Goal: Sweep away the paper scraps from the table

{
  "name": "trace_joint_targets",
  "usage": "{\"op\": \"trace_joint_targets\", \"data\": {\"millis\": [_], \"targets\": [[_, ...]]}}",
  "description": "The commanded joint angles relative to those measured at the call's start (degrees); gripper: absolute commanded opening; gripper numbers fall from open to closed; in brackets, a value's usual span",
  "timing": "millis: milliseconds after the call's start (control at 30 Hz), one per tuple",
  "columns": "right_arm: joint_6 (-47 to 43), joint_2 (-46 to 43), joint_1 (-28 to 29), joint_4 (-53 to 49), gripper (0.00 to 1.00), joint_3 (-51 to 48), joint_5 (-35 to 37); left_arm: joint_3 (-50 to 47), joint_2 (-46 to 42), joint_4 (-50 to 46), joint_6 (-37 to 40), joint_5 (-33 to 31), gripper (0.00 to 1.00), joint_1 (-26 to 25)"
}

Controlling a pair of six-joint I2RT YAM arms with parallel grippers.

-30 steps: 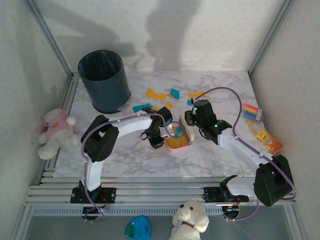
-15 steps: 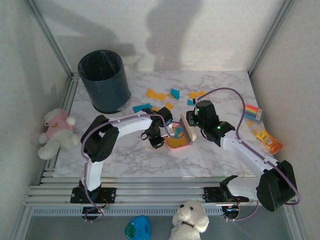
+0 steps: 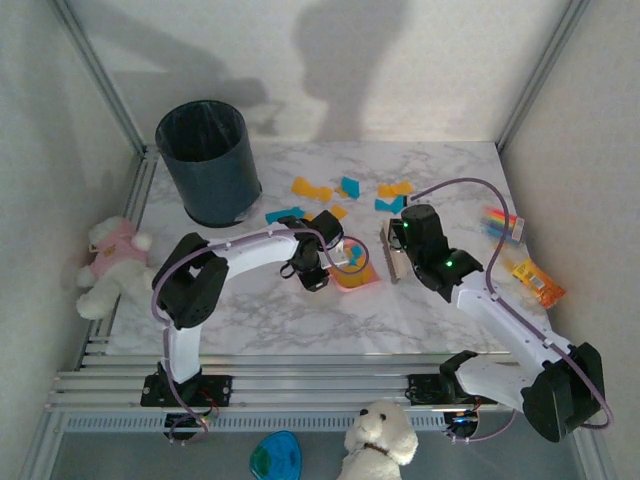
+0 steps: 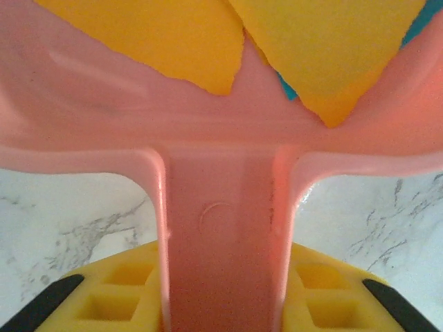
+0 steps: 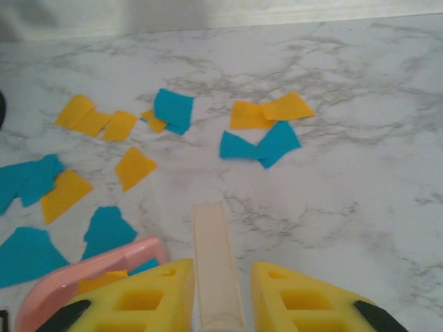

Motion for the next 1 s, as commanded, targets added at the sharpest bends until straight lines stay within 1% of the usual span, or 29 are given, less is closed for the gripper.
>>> {"op": "trace_joint_targets", "data": {"millis": [0, 100, 267, 333, 433, 500, 767, 967], "targets": [[2.67, -1.71, 0.35, -1.47, 0.0, -0.64, 7.33, -0.73, -3.74, 2.97, -2.43, -1.12, 0.0, 0.84], [4.02, -2.53, 0.29, -2.55, 0.0, -1.39, 10.81, -0.62, -4.94, 3.94, -3.51, -1.31, 0.0, 1.03], [4.06, -2.41, 0.15, -3.19, 0.0, -1.74, 11.6, 1.79, -4.81, 3.33, -7.49, -2.66, 0.0, 1.96], [4.27, -2.11, -0.1, -2.89, 0.0, -1.77, 11.28, 3.46, -3.81, 2.29, -8.66, -0.87, 0.0, 3.0], [4.49, -1.16, -0.11, -2.21, 0.0, -1.68, 9.85, 4.61, -3.22, 2.3, -8.7, 4.09, 0.0, 5.0], [4.85, -0.62, -0.1, -2.11, 0.0, -1.55, 8.97, 5.0, -3.54, 3.09, -8.86, 6.16, 0.0, 5.99], [4.55, 0.7, -0.16, -1.17, 0.0, -1.24, 6.65, 7.42, -6.17, 6.93, -12.46, 9.12, 0.0, 9.89], [4.44, 2.16, -0.21, -1.44, 0.0, -0.31, 5.16, 10.71, -8.79, 8.45, -14.9, 14.1, 0.0, 12.38]]}}
